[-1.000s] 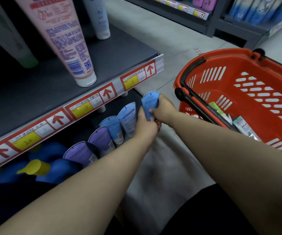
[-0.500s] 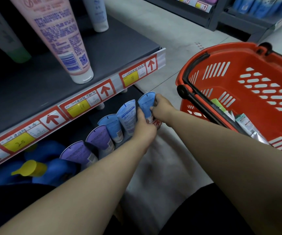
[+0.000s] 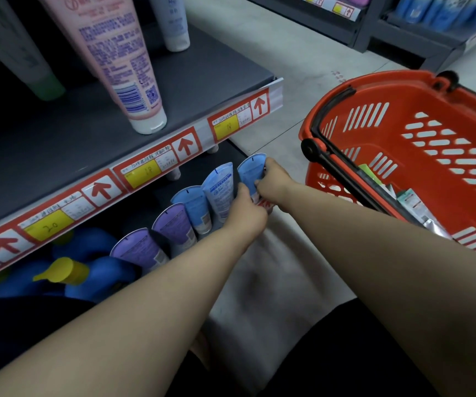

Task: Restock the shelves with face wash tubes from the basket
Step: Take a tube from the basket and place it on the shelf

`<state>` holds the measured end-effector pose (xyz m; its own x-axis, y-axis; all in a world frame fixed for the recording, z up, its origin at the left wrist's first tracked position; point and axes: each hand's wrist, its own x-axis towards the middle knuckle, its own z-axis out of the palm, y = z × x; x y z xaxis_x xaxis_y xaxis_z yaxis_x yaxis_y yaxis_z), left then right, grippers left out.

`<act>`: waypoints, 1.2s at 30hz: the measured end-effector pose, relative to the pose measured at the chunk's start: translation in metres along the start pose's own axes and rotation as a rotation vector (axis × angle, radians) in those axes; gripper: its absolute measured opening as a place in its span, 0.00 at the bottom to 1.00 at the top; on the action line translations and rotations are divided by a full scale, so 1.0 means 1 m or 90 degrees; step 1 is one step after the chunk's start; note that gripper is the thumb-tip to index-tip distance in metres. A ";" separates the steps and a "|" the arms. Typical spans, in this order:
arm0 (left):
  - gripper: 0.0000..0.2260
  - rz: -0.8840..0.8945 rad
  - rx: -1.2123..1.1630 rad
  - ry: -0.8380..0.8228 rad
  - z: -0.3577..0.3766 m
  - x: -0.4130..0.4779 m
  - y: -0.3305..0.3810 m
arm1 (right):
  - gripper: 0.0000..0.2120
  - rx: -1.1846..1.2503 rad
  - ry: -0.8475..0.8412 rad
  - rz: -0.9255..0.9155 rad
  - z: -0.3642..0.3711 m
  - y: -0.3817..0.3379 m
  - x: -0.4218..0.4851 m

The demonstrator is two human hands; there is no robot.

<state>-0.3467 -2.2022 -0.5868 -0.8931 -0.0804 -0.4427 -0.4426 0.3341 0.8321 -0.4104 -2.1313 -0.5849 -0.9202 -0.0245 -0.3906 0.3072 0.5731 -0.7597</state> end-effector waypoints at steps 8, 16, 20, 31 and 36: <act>0.09 0.103 0.137 0.178 -0.027 -0.049 0.014 | 0.16 -0.217 -0.056 0.080 -0.002 -0.022 -0.054; 0.16 0.082 0.393 0.262 -0.072 -0.042 0.021 | 0.20 -0.175 0.025 0.068 0.005 -0.012 -0.061; 0.10 0.099 0.382 0.243 -0.069 -0.032 0.016 | 0.25 -0.144 0.098 0.016 -0.004 -0.011 -0.052; 0.10 0.262 0.392 0.253 -0.063 -0.058 0.003 | 0.11 -0.237 0.060 -0.180 -0.011 -0.031 -0.020; 0.09 0.258 0.421 0.213 -0.067 -0.076 -0.010 | 0.10 -0.248 0.021 -0.226 -0.005 -0.043 -0.025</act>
<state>-0.2803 -2.2620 -0.5390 -0.9955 -0.0755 0.0571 -0.0377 0.8694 0.4927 -0.4020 -2.1517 -0.5397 -0.9604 -0.2502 -0.1229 -0.1321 0.7968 -0.5897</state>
